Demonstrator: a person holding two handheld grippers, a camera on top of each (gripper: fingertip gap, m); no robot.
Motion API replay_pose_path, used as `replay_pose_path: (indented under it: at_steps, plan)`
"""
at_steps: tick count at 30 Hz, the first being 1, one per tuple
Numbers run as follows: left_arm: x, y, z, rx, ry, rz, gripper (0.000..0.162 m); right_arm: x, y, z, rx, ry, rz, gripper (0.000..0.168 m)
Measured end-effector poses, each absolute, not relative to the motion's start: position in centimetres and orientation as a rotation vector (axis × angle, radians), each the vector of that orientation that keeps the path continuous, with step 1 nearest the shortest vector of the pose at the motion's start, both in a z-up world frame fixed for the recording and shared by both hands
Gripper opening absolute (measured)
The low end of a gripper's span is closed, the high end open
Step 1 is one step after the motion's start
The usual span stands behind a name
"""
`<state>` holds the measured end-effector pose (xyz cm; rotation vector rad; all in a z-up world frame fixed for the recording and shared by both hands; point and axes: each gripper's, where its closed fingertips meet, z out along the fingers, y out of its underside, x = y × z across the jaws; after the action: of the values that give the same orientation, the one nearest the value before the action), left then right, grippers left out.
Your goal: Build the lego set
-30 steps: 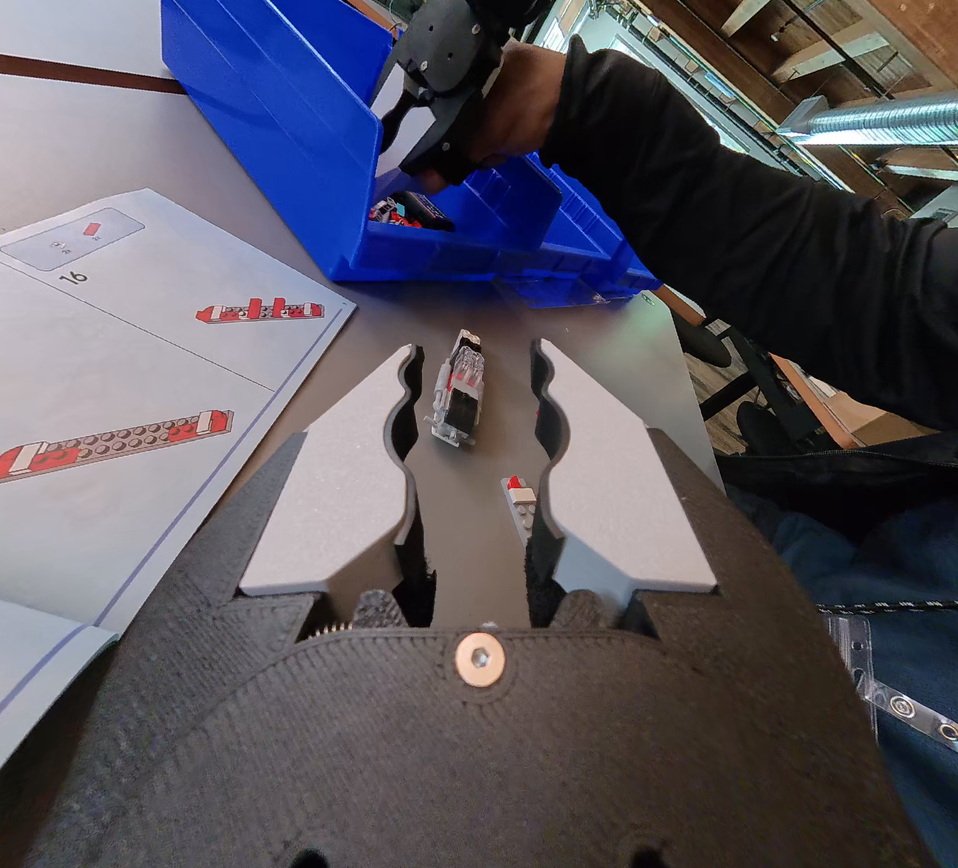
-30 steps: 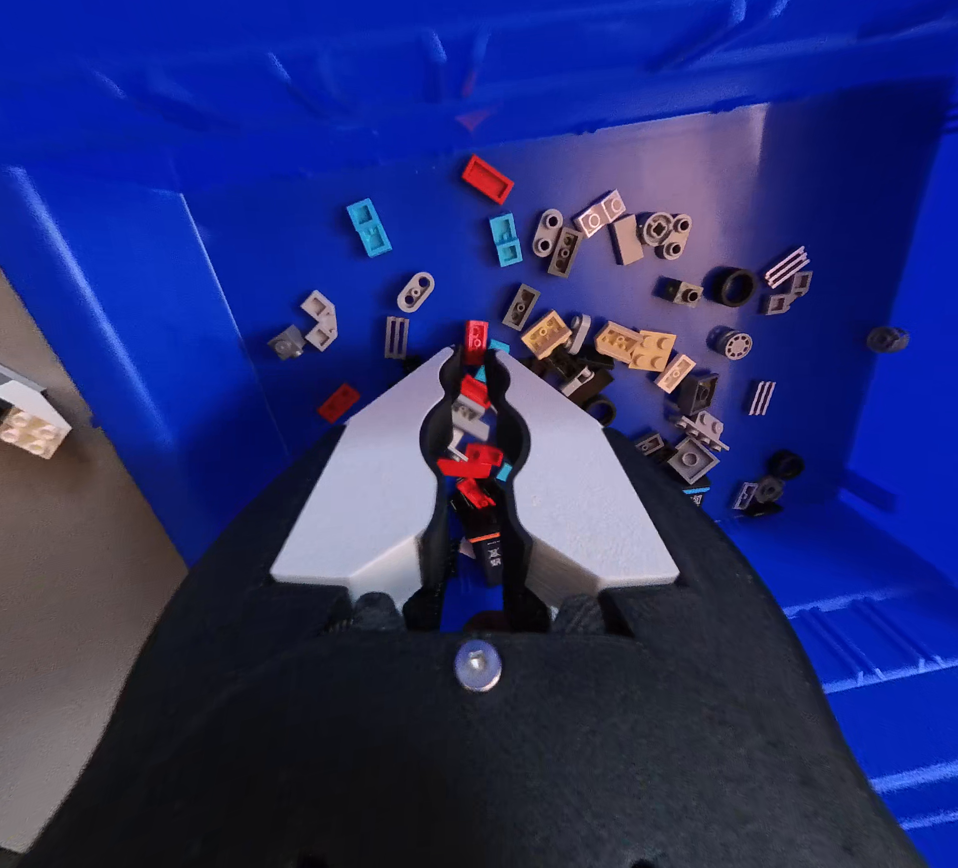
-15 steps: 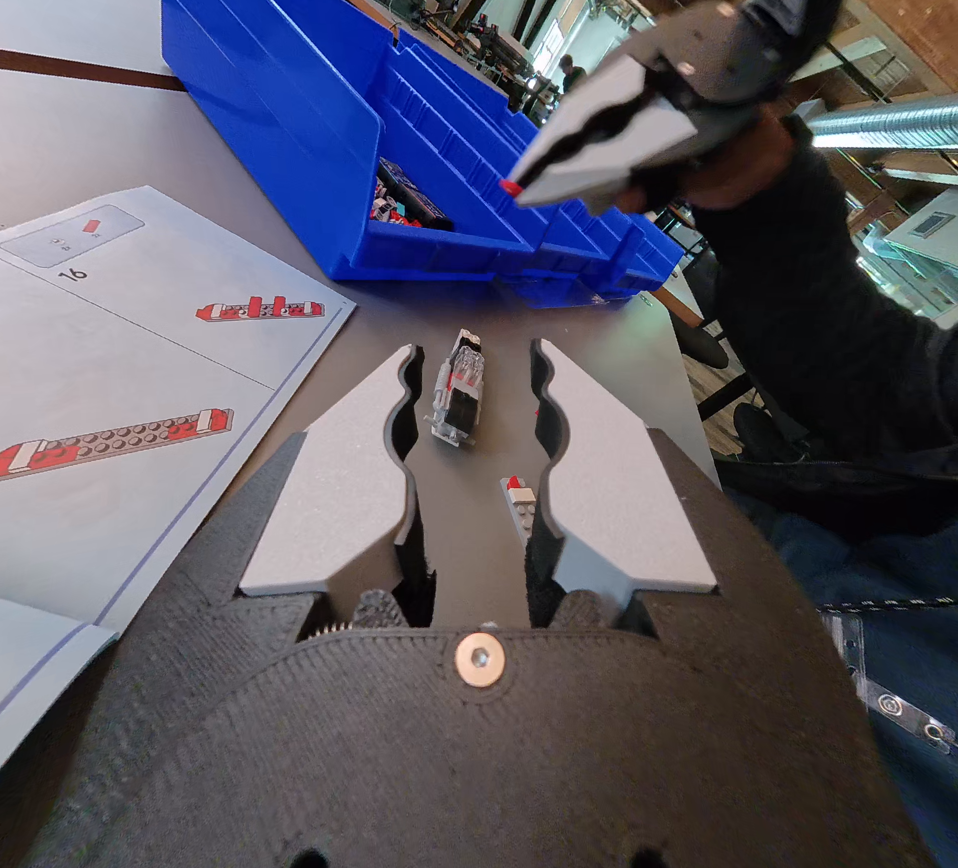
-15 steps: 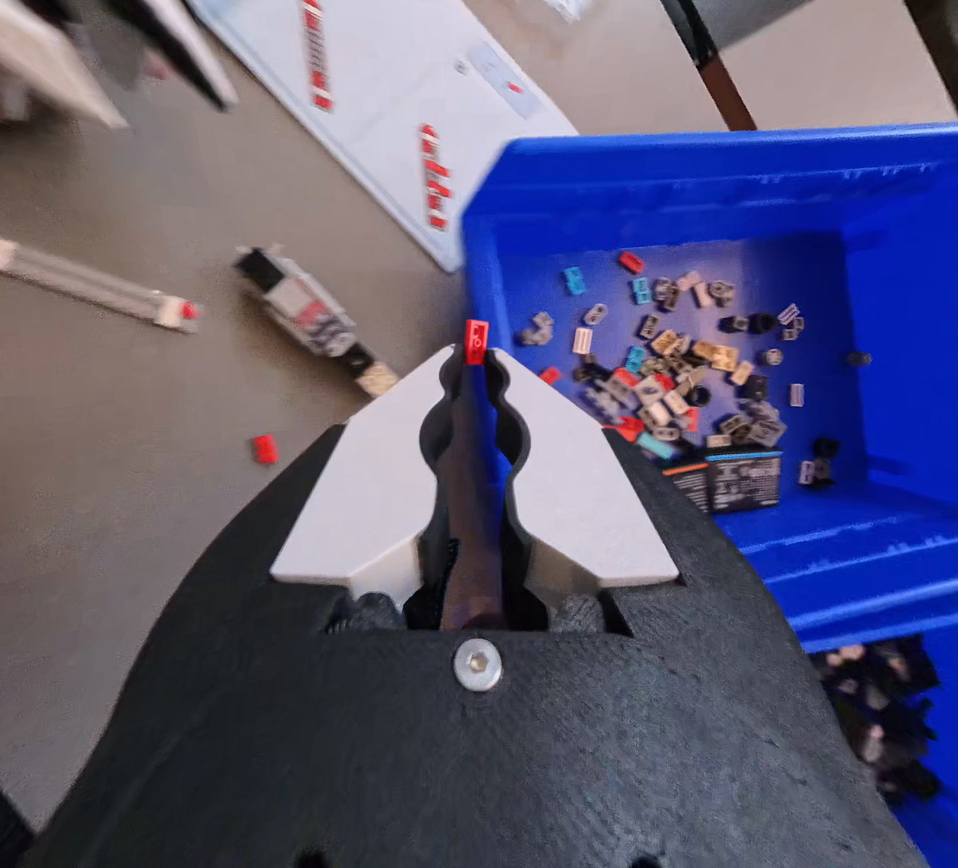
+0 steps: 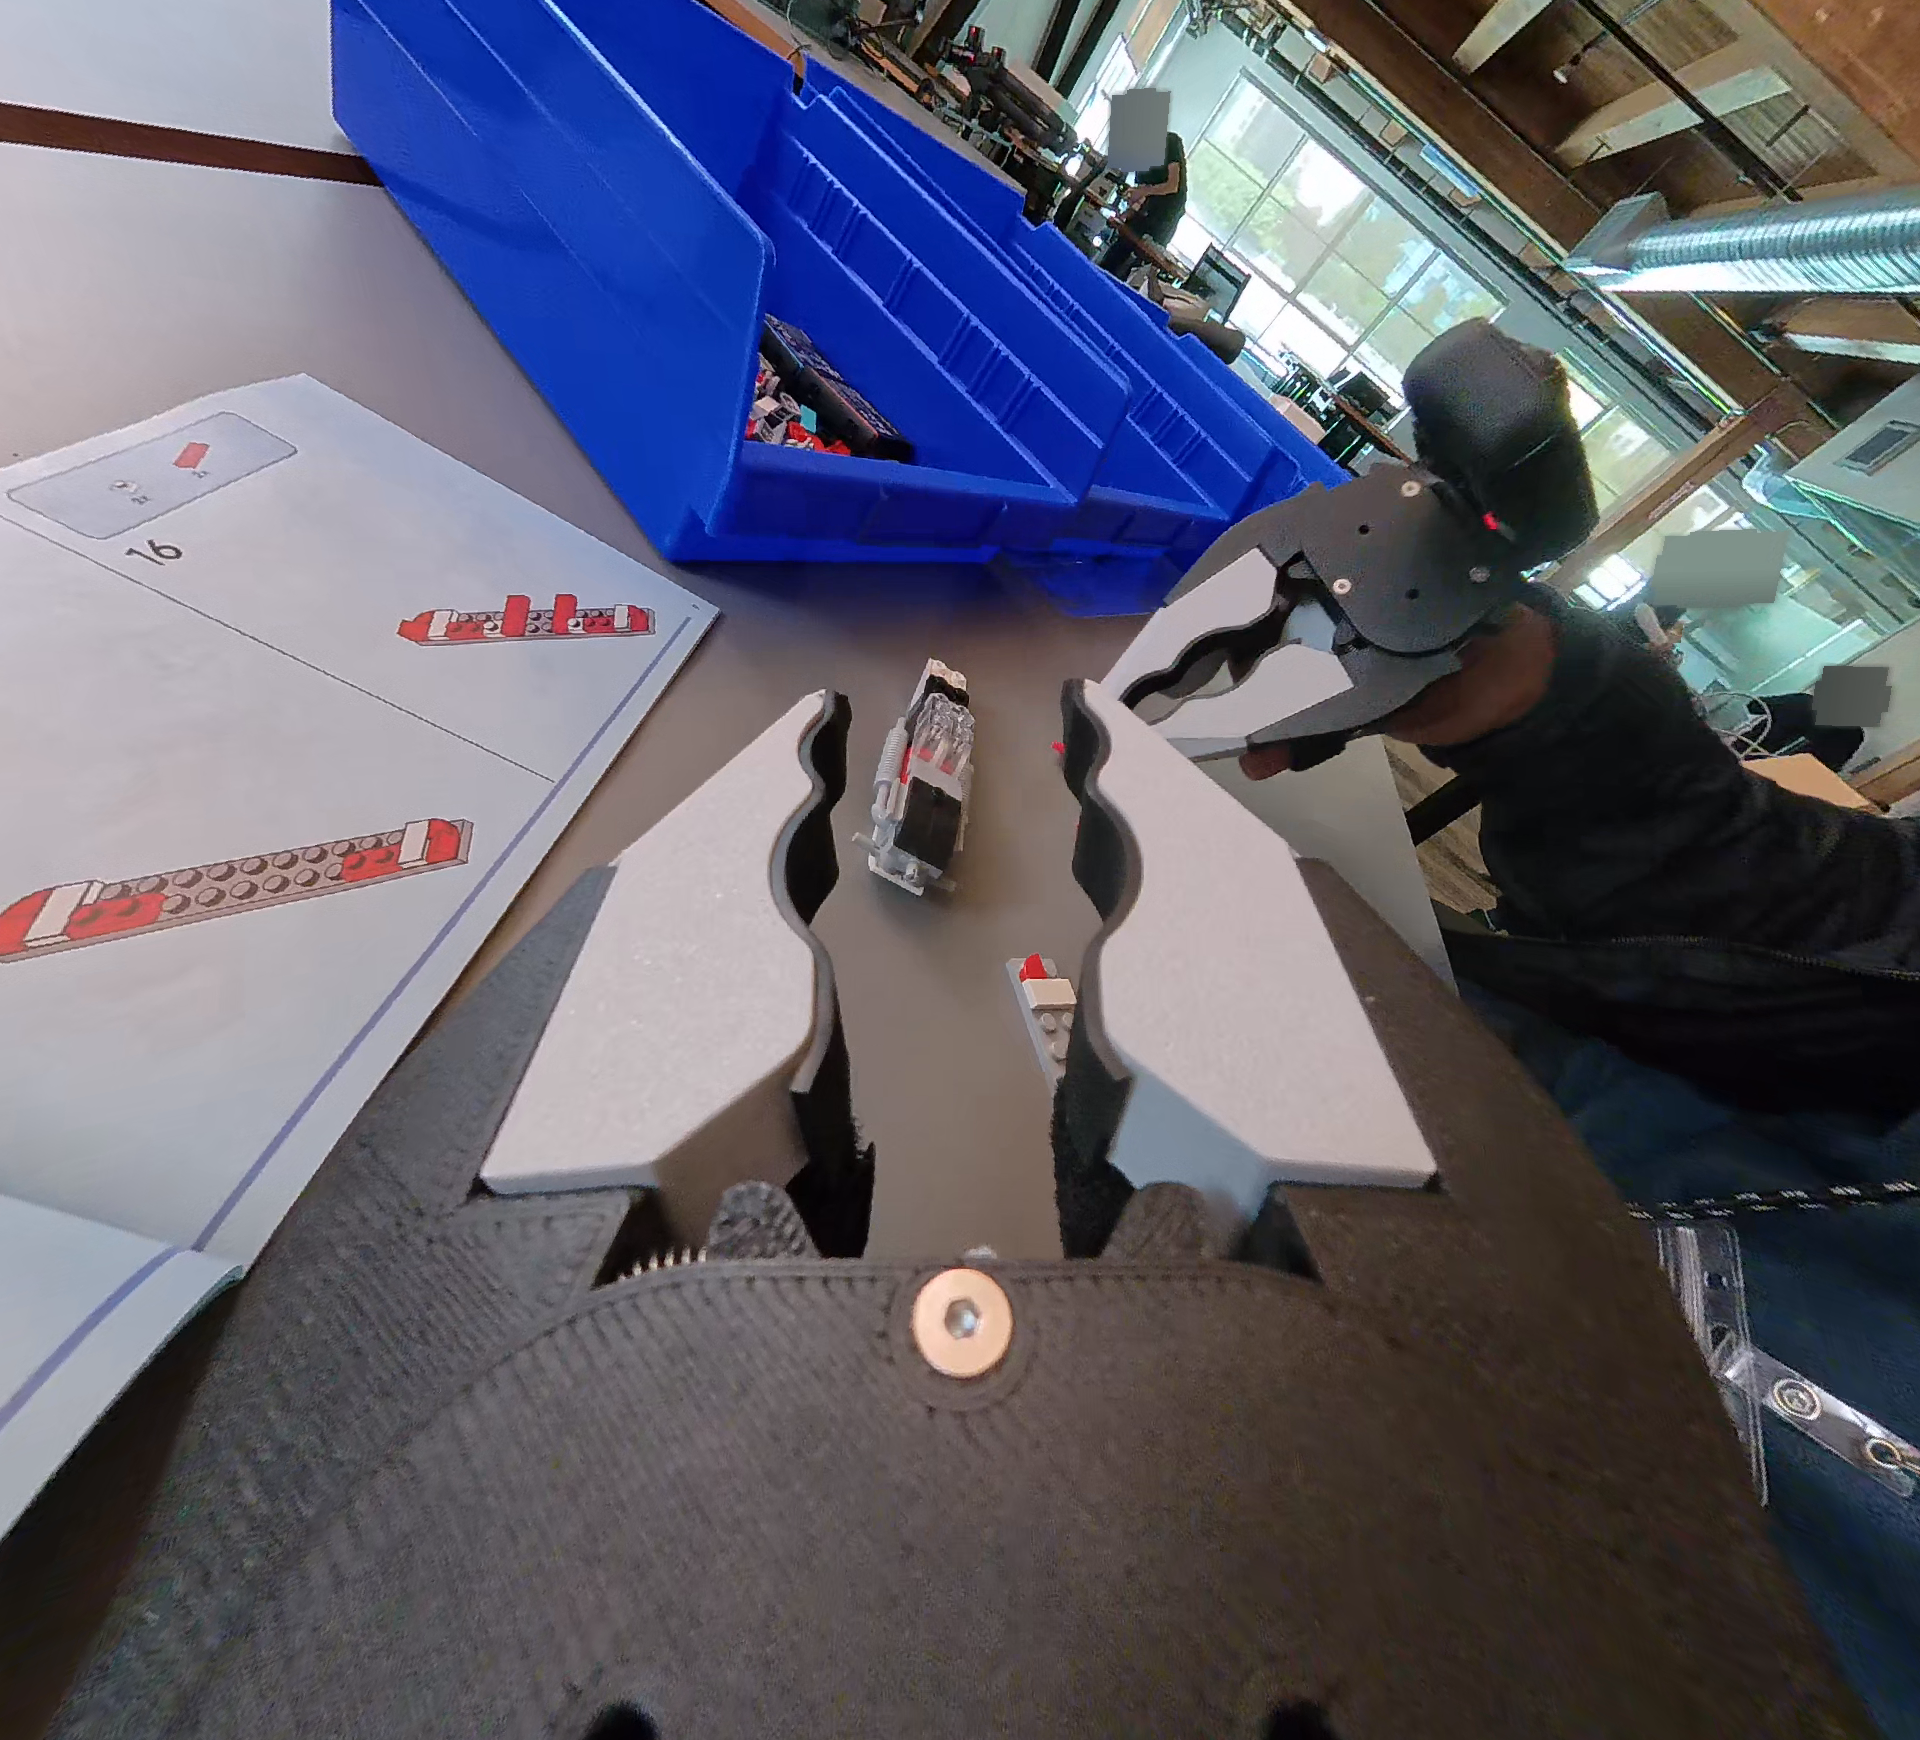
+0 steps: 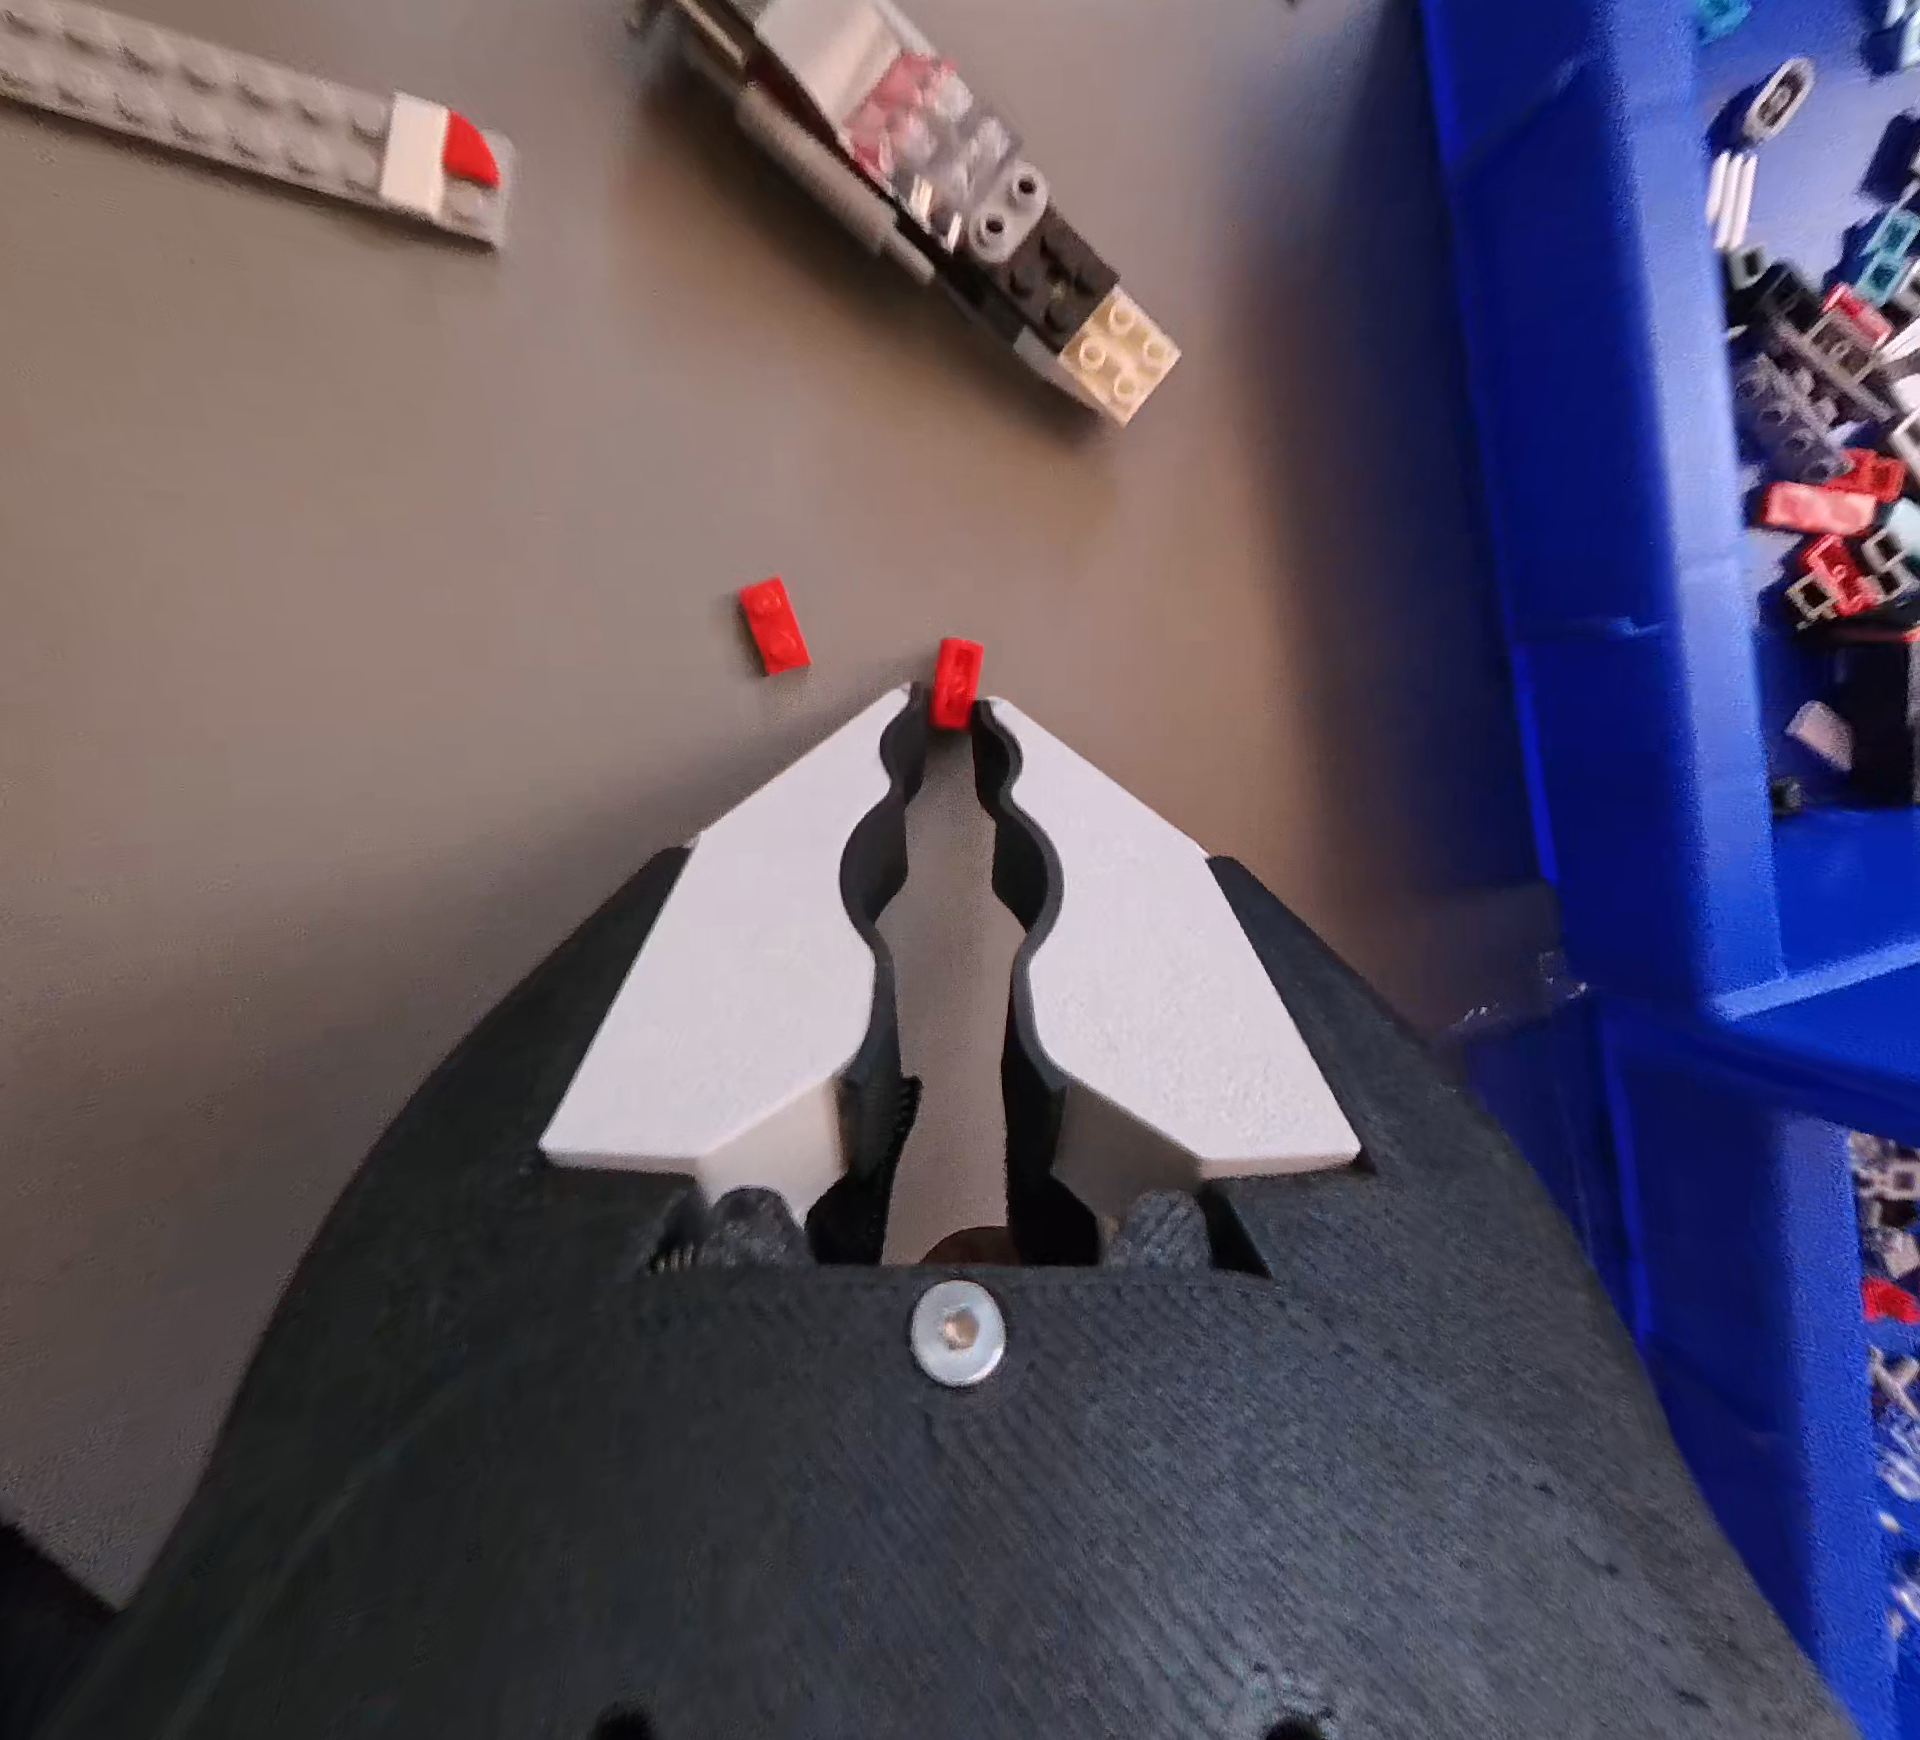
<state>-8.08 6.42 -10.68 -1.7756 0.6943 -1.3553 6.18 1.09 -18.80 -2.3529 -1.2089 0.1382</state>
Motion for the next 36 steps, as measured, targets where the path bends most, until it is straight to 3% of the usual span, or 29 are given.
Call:
replay_pose_path:
  at_steps: [4,7,11,22,36]
  plan:
    - [-8.1,6.4,-10.7,-1.776,0.693,-1.358,0.043,6.0,1.1,-18.7,-2.347,-1.179,0.192,0.009]
    - [-8.1,6.4,-10.7,-1.774,0.695,-1.358,0.043,5.7,1.6,-17.4,-2.303,-1.087,0.274,0.027]
    - [-8.0,6.3,-10.7,-1.774,0.7,-1.356,0.043,6.8,2.4,-15.5,-2.193,-0.973,0.314,0.036]
    - [-7.4,5.5,-11.1,-1.783,0.779,-1.315,0.041,8.3,0.3,-15.6,-1.999,-0.882,0.535,0.042]
    - [-7.0,4.8,-11.5,-1.786,0.859,-1.25,0.039,6.1,0.3,-15.8,-1.947,-0.97,0.463,0.047]
